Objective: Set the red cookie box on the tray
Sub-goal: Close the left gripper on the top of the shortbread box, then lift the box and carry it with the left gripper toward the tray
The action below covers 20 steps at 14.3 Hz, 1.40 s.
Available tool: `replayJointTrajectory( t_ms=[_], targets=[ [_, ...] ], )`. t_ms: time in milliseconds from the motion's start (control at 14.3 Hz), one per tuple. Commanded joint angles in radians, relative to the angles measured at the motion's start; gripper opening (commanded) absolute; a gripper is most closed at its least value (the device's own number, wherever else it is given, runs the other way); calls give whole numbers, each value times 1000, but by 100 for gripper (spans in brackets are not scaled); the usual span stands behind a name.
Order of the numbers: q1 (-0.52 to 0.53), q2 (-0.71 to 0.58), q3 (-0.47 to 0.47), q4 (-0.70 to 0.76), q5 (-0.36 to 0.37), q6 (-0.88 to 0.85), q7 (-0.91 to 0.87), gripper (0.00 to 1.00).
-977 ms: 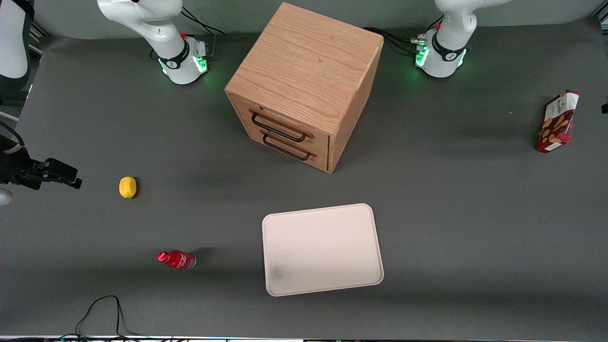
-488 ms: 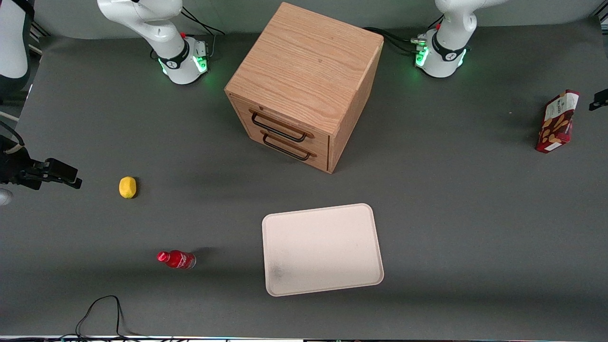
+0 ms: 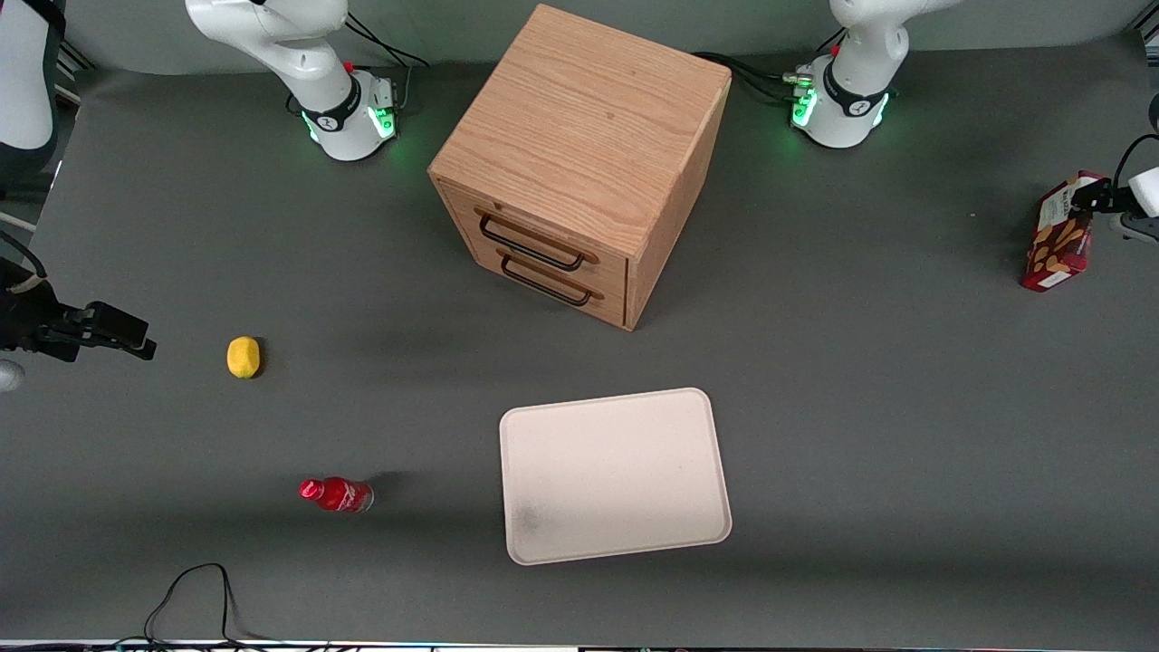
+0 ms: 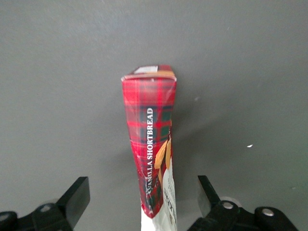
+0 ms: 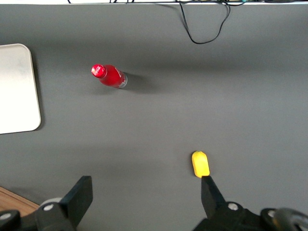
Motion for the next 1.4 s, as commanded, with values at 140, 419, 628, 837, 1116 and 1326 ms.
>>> replayJointTrajectory(
  t_ms=[140, 419, 628, 837, 1116, 1326],
  targets=[
    [18, 55, 3, -28, -15, 67, 34, 67],
    [12, 73, 4, -26, -18, 63, 35, 0],
    [-1, 67, 2, -12, -19, 47, 28, 0],
    [-28, 46, -7, 40, -22, -47, -56, 0],
    [-74, 26, -131, 277, -113, -366, -239, 0],
    [-110, 27, -241, 502, -114, -589, -423, 0]
  ],
)
